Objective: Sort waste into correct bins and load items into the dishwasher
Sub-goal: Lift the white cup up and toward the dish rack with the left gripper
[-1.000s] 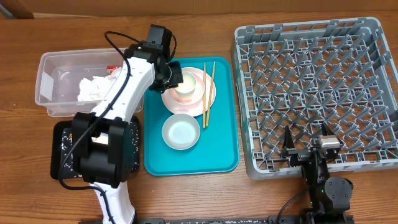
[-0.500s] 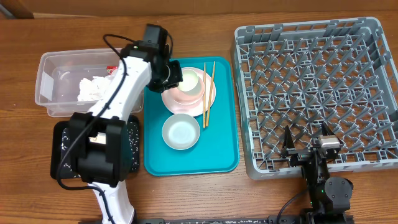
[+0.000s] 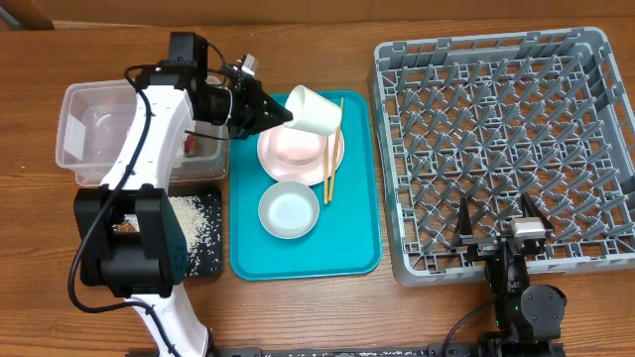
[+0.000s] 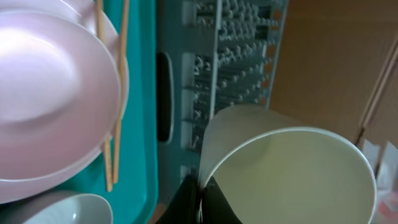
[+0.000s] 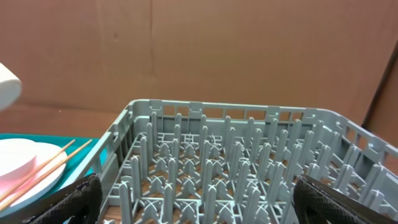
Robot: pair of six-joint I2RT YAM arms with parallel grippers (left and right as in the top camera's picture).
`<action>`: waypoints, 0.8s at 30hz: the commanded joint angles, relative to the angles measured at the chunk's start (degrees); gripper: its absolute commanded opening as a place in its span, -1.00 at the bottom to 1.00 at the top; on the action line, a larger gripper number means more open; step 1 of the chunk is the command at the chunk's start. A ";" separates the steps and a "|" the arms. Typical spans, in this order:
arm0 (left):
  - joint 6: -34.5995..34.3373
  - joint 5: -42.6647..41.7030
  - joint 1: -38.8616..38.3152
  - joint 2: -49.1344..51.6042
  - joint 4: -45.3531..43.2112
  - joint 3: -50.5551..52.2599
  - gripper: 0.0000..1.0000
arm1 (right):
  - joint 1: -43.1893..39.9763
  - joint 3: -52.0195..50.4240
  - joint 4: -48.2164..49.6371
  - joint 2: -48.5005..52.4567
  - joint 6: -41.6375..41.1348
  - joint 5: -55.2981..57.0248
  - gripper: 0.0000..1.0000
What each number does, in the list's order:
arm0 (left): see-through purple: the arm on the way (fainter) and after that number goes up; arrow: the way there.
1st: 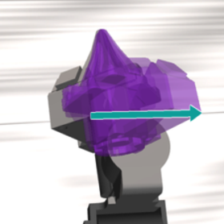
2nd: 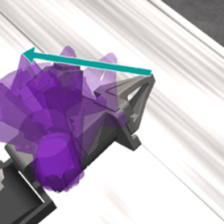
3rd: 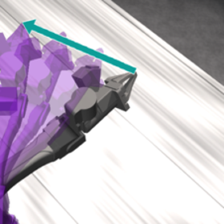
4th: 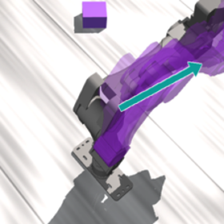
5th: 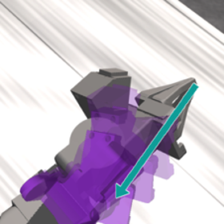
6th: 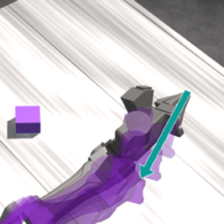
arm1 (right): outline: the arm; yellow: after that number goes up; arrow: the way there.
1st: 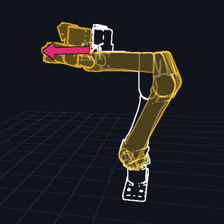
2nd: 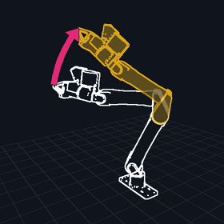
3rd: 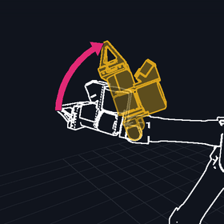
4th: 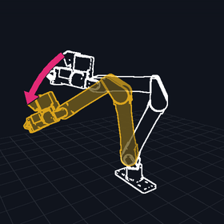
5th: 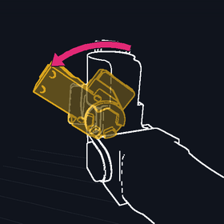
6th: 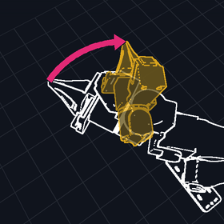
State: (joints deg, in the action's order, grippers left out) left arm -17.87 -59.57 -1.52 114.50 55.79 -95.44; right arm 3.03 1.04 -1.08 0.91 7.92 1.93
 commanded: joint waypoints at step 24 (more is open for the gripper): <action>6.19 -15.45 -0.63 -2.34 -0.33 -1.44 -0.92 | -0.11 23.28 -9.66 13.57 -15.74 -26.71 0.99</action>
State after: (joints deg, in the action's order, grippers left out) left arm -11.81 -73.10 -1.52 114.48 55.70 -95.46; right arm 3.03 18.09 -8.14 10.17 -6.52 -23.99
